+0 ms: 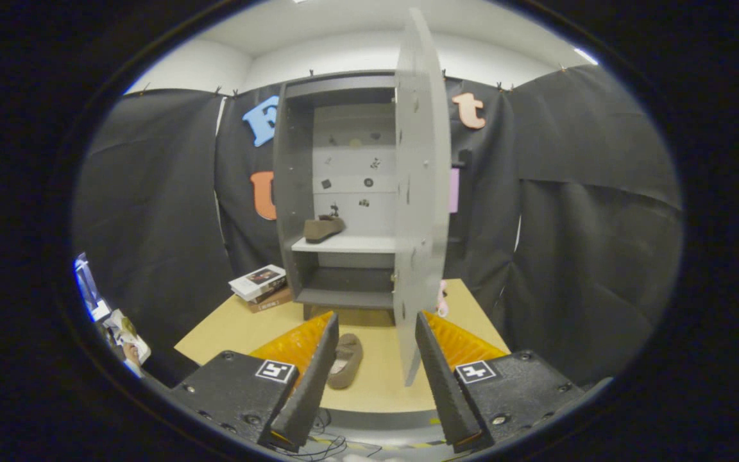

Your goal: Open the shoe cabinet door, grab the shoes and put them into the shoe cabinet, then close the shoe cabinet door.

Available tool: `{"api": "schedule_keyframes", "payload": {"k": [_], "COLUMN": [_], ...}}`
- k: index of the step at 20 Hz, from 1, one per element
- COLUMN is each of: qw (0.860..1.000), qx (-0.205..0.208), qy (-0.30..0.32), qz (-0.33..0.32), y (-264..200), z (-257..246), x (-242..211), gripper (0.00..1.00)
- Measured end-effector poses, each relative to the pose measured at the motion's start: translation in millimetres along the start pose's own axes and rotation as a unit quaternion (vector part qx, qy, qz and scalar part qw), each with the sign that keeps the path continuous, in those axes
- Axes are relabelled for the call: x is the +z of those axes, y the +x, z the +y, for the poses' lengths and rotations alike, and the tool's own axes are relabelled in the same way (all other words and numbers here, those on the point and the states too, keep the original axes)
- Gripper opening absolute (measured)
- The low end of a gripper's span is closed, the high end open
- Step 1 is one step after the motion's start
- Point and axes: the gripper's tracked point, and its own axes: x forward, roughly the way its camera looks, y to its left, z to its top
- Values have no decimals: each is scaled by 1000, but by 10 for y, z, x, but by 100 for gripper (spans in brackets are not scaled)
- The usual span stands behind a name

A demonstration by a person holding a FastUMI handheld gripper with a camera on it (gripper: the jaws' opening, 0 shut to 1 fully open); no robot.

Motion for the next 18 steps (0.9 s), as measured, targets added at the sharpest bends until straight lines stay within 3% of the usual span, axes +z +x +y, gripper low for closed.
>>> {"api": "schedule_keyframes", "payload": {"k": [5, 13, 18], "qw": [999, 993, 986], "qx": [9, 61, 50], "qy": [-20, -11, 3], "qz": [40, 105, 156], "y": [537, 1630, 2466], "z": [457, 1094, 1159], "x": [-741, -1730, -2214], "gripper": [88, 89, 89]}}
